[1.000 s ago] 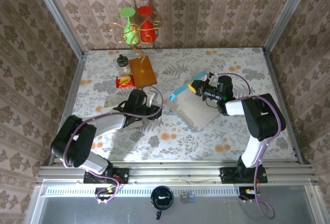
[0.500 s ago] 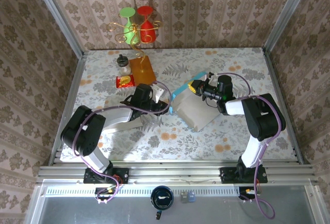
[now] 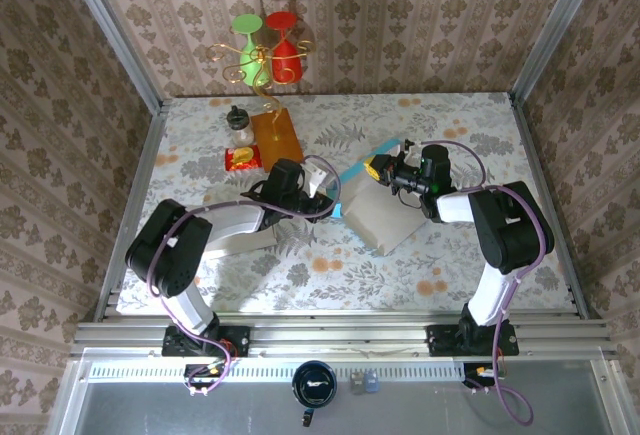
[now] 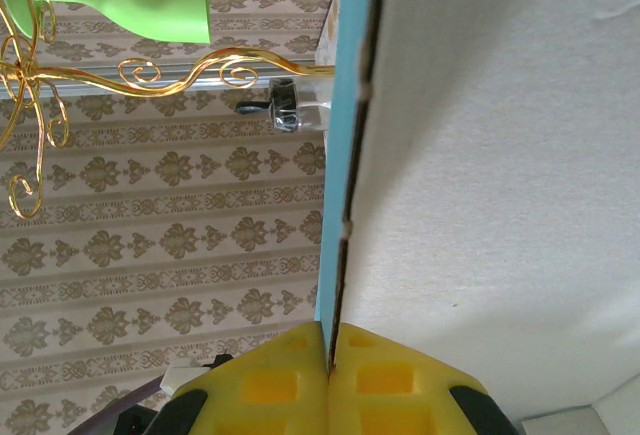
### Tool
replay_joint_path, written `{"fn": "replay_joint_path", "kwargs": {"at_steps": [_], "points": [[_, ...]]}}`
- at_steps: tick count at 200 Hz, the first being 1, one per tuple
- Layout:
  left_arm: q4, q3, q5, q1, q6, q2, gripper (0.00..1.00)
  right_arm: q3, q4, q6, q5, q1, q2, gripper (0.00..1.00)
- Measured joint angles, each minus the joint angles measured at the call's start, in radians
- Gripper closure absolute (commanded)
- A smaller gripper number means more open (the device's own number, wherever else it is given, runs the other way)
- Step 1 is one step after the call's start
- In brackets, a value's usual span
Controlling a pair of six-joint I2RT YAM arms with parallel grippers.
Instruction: Fold the paper box
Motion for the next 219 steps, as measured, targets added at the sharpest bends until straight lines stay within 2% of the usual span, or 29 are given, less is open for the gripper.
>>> {"fn": "replay_joint_path", "kwargs": {"at_steps": [61, 148, 219], "points": [[-0.002, 0.014, -0.026, -0.034, 0.0, 0.01, 0.81, 0.0, -0.001, 0.003, 0.003, 0.002, 0.0, 1.0], [-0.002, 0.022, -0.134, -0.072, -0.042, 0.01, 0.78, -0.002, 0.005, 0.034, 0.064, 0.023, -0.001, 1.0], [-0.006, 0.031, -0.241, -0.087, -0.072, 0.01, 0.79, -0.019, 0.03, 0.095, 0.169, 0.063, -0.018, 1.0]]}}
